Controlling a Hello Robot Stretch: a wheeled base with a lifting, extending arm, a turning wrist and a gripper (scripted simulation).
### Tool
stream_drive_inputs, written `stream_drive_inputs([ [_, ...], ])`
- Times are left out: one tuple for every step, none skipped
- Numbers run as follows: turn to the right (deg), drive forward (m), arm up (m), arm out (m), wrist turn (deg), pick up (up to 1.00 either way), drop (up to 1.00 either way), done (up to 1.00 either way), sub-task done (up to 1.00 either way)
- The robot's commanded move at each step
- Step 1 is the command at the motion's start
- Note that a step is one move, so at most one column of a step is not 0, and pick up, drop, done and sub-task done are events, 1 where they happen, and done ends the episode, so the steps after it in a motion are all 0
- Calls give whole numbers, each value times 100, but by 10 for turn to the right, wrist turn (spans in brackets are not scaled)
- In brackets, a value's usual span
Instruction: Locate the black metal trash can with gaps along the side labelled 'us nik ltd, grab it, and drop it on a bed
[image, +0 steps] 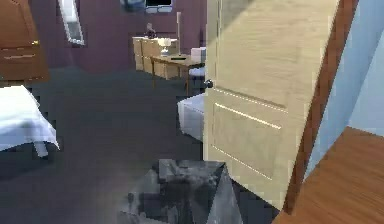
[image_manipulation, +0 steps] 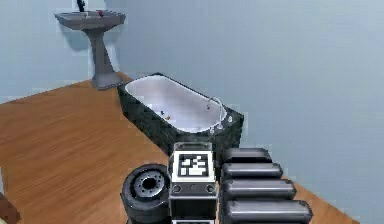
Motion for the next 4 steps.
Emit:
stream_drive_inputs([
  [-390, 0, 0, 0, 0, 0, 0, 0, 0],
  [0, 100, 0, 0, 0, 0, 0, 0, 0],
  [-30, 0, 0, 0, 0, 0, 0, 0, 0],
  [450, 0, 0, 0, 0, 0, 0, 0, 0],
])
